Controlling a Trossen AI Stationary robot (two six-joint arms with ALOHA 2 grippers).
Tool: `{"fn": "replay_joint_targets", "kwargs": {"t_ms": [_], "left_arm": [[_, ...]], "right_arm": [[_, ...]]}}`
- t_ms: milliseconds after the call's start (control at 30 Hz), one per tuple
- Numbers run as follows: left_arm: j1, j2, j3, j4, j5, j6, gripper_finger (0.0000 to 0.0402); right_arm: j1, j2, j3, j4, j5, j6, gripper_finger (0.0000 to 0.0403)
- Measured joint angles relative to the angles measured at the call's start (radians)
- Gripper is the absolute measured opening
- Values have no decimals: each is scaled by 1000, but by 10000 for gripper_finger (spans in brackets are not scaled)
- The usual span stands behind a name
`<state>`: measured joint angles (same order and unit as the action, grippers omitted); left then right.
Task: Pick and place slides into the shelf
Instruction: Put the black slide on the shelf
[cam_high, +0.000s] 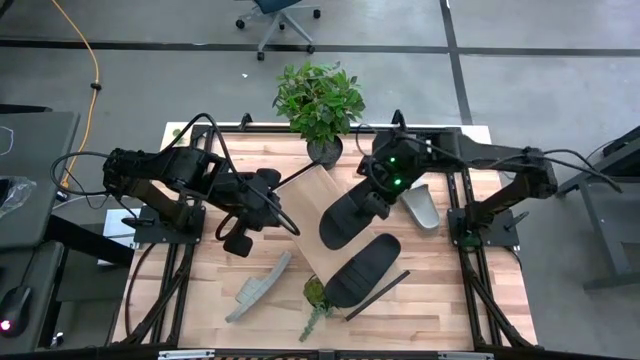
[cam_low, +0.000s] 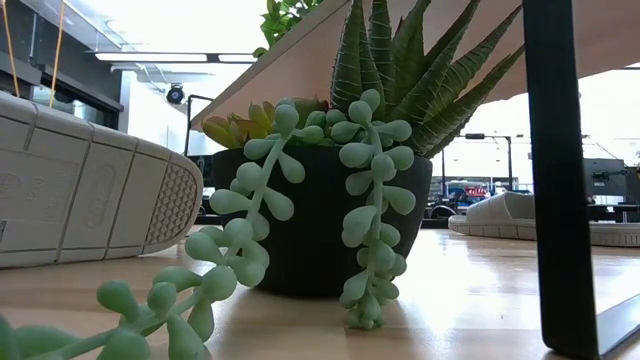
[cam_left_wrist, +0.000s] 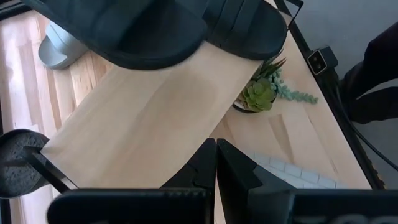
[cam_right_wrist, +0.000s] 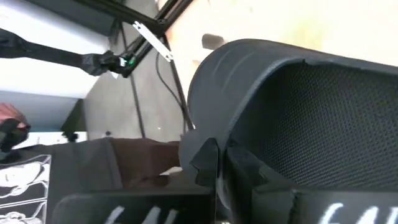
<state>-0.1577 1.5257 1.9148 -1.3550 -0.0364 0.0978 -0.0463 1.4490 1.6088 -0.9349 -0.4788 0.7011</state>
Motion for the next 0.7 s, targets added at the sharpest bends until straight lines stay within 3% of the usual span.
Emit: {"fn": "replay_joint_targets", "kwargs": {"t_ms": [367,700], "left_arm": [[0,0,0,-27,0,8,3],[0,0,0,-40,0,18,3]], "right_arm": [[27,0,-187,275,-13,98,0],[72,0,-294,422,-13,194,0]]}}
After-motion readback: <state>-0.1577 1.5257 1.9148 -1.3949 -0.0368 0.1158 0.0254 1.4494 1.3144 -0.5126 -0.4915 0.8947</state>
